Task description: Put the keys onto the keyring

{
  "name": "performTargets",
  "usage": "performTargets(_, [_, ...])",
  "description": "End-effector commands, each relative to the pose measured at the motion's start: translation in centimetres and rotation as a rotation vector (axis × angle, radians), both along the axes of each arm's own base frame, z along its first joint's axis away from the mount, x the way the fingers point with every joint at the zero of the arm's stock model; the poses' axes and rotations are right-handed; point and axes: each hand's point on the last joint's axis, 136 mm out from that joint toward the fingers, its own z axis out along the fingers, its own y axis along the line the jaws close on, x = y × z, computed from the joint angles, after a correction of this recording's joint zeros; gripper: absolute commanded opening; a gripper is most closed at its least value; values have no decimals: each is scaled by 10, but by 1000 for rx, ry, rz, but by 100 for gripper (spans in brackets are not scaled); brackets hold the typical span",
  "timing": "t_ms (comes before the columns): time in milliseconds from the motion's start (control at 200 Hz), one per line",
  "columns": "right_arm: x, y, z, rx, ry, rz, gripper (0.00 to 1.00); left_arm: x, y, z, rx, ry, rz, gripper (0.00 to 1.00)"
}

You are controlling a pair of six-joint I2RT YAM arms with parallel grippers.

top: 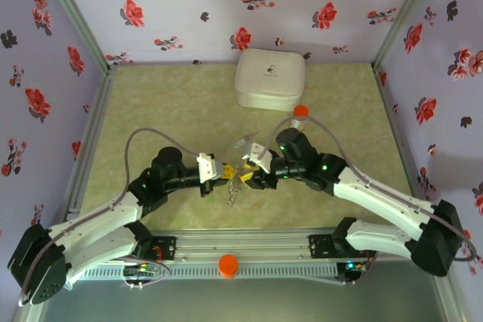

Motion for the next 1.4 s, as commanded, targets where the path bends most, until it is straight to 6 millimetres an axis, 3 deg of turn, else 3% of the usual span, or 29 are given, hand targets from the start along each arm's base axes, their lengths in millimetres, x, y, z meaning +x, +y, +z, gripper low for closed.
performTargets(0, [-5,8,18,177,91,-33,39,7,-2,45,-271,-19,45,0])
performTargets(390, [2,-20,16,207,-38,-156,37,5,-3,37,-239,-39,26,0])
performTargets(515, [3,-17,16,194,-68,-132,33,3,-3,36,-232,-40,20,0])
performTargets(690, [-2,-6,21,185,-64,-67,35,1,-3,35,-229,-31,10,0])
performTargets(980, [9,4,33,212,-103,-73,35,-2,-5,33,-223,-22,-15,0])
performTargets(1285, [6,9,26,165,-94,-24,12,-3,-4,35,-225,-29,-17,0])
performTargets(1395, [6,5,21,132,-99,-31,10,-3,-4,36,-225,-32,-16,0])
